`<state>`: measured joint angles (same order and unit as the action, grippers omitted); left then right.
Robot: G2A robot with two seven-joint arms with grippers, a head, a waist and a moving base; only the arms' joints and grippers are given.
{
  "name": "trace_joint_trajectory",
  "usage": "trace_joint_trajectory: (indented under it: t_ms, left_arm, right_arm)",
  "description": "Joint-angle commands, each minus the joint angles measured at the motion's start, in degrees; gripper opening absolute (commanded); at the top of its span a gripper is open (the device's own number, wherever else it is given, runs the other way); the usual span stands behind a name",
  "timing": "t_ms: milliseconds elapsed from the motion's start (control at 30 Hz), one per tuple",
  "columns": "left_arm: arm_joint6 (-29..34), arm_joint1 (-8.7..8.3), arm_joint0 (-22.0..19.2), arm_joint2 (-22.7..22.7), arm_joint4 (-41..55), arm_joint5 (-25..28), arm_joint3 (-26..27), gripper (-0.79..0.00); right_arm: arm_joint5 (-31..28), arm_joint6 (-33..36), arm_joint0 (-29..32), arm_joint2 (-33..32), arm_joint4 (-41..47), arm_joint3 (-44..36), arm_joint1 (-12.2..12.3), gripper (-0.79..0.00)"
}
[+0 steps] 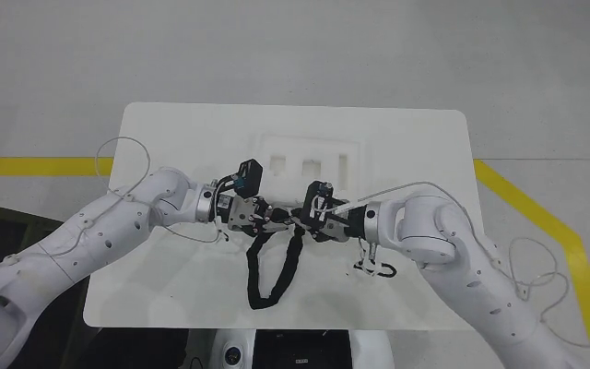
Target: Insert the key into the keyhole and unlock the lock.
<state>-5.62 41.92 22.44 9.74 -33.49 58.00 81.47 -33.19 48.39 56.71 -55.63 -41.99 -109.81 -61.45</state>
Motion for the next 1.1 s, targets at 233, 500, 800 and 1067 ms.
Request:
trace_joint_trajectory:
  t_ms: [233, 500, 800, 1067]
  left_arm:
    - [-0.5, -0.43, -0.49, 0.0, -2.29, 0.0, -0.79, -0.785]
    - [0.9, -1.47, -1.37, 0.0, -5.59, 0.0, -3.97, -0.785]
    - [-2.46, -2.41, -0.71, 2.9, -10.87, -2.11, -9.84, -0.785]
    - [1.38, -1.58, 1.36, 5.05, -16.82, -9.5, -9.94, -0.785]
  right_arm:
    - [3.03, -0.12, 0.82, -0.13, 1.41, -0.99, 0.05, -0.018]
    - [4.22, -2.21, 2.74, -2.12, 0.59, -1.56, 0.46, 0.0]
    - [4.15, -5.21, 9.74, -9.83, -1.52, -2.99, 2.1, 0.0]
    - [4.27, -7.72, 14.71, -15.16, -2.42, -3.75, 3.08, 0.0]
